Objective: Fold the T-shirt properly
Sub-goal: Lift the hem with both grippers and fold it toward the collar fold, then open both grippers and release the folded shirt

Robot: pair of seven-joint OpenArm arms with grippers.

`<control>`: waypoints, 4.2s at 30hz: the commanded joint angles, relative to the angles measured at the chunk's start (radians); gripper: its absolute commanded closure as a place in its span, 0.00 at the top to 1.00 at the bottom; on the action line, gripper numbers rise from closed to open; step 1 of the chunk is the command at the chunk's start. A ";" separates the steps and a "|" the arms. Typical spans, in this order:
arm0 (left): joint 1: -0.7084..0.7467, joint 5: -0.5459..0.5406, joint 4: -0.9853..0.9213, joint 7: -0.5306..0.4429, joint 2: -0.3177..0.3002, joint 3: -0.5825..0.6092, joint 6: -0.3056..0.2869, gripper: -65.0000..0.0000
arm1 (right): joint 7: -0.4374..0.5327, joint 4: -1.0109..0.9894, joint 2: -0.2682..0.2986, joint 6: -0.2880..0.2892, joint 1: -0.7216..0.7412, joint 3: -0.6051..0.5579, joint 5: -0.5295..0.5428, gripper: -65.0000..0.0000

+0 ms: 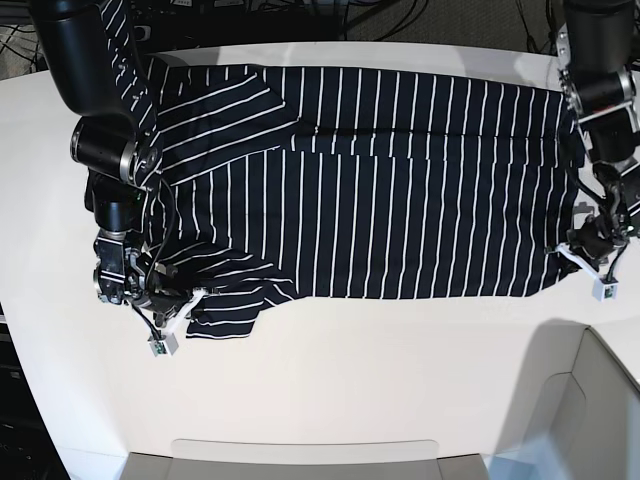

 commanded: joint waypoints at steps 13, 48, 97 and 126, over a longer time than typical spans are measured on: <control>0.054 -0.013 0.212 0.075 -0.025 -0.021 0.005 0.00 | -0.200 0.545 -0.077 0.141 -0.103 -0.002 0.076 0.00; 0.445 -0.013 0.614 0.201 -0.020 -0.136 0.002 0.00 | -0.776 1.540 -0.124 0.229 -0.577 -0.006 0.076 0.00; 0.786 -0.010 0.850 0.362 0.058 -0.337 -0.056 0.00 | -0.794 1.771 -0.124 0.229 -1.080 -0.022 0.071 0.00; 0.758 -0.008 0.963 0.517 0.150 -0.597 -0.056 0.46 | -0.790 1.764 -0.115 0.229 -1.066 -0.028 0.071 0.00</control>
